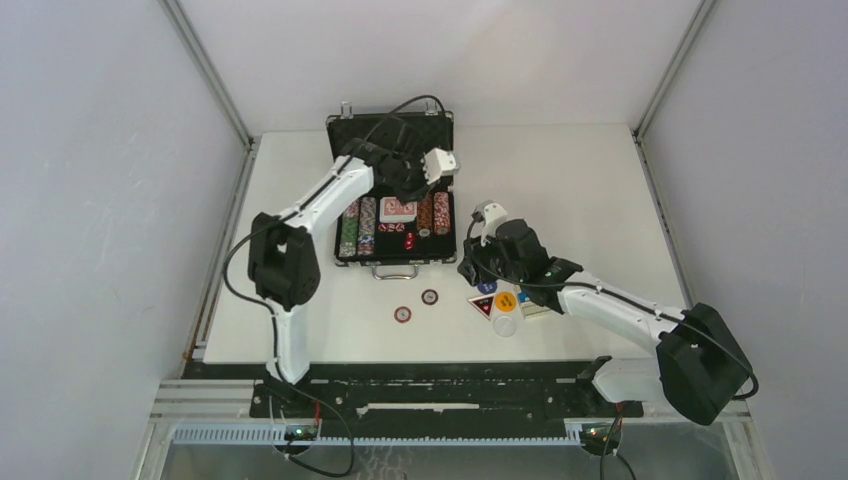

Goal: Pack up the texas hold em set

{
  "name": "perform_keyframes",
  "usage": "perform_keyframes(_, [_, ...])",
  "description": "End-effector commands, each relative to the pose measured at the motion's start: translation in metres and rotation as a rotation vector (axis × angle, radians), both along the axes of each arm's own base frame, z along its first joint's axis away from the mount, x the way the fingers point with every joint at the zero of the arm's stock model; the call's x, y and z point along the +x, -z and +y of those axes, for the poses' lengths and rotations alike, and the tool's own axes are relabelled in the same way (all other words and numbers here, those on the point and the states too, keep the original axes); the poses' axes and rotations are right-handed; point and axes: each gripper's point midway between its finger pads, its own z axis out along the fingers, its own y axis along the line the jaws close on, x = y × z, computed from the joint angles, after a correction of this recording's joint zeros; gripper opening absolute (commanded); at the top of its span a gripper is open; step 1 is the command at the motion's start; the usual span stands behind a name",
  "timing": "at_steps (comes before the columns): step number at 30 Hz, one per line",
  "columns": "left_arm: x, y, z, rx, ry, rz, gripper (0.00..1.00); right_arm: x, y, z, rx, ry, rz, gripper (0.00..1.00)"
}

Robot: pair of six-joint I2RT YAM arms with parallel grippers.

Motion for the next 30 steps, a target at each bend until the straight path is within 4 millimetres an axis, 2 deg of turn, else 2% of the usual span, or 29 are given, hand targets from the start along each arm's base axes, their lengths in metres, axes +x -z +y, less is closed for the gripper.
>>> perform_keyframes(1, [0.025,-0.090,0.013,-0.122,-0.285,-0.208,0.13,0.006,-0.004,0.009,-0.030,0.015,-0.066,0.56])
perform_keyframes(3, [0.040,-0.105,0.031,-0.149,-0.497,-0.257,0.18,0.003,-0.003,0.017,-0.073,0.020,-0.085,0.57])
perform_keyframes(5, [0.053,-0.112,0.057,-0.211,-0.709,-0.267,0.23,0.002,-0.001,0.024,-0.105,0.045,-0.077,0.56])
perform_keyframes(7, [0.066,-0.116,0.097,-0.327,-1.009,-0.282,0.24,-0.003,0.004,0.036,-0.119,0.033,-0.047,0.57])
perform_keyframes(8, [0.064,-0.108,0.116,-0.382,-1.129,-0.268,0.25,-0.007,0.007,0.042,-0.128,0.015,-0.039,0.57])
perform_keyframes(10, [0.055,-0.100,0.149,-0.570,-1.303,-0.236,0.36,-0.015,0.011,0.055,-0.156,-0.021,-0.039,0.59])
perform_keyframes(11, [0.046,-0.110,0.165,-0.695,-1.365,-0.258,0.46,-0.019,0.011,0.063,-0.170,-0.037,-0.042,0.60])
perform_keyframes(12, [0.035,-0.104,0.184,-0.733,-1.461,-0.282,0.56,-0.022,0.012,0.070,-0.183,-0.055,-0.048,0.60])
perform_keyframes(15, [0.002,-0.087,0.218,-0.756,-1.617,-0.357,0.58,-0.035,0.017,0.094,-0.203,-0.126,-0.049,0.64])
perform_keyframes(18, [-0.029,-0.066,0.236,-0.833,-1.766,-0.325,0.57,-0.046,0.025,0.117,-0.236,-0.181,-0.038,0.70])
perform_keyframes(21, [-0.056,-0.046,0.241,-0.854,-1.811,-0.275,0.57,-0.051,0.035,0.133,-0.284,-0.199,-0.035,0.69])
perform_keyframes(22, [-0.065,-0.037,0.241,-0.844,-1.805,-0.259,0.60,-0.052,0.038,0.137,-0.290,-0.206,-0.025,0.69])
perform_keyframes(27, [-0.091,-0.021,0.227,-0.930,-1.733,-0.156,0.77,-0.057,0.052,0.151,-0.307,-0.227,0.023,0.69])
perform_keyframes(30, [-0.099,-0.018,0.219,-0.959,-1.682,-0.122,0.82,-0.056,0.058,0.151,-0.340,-0.224,0.037,0.69])
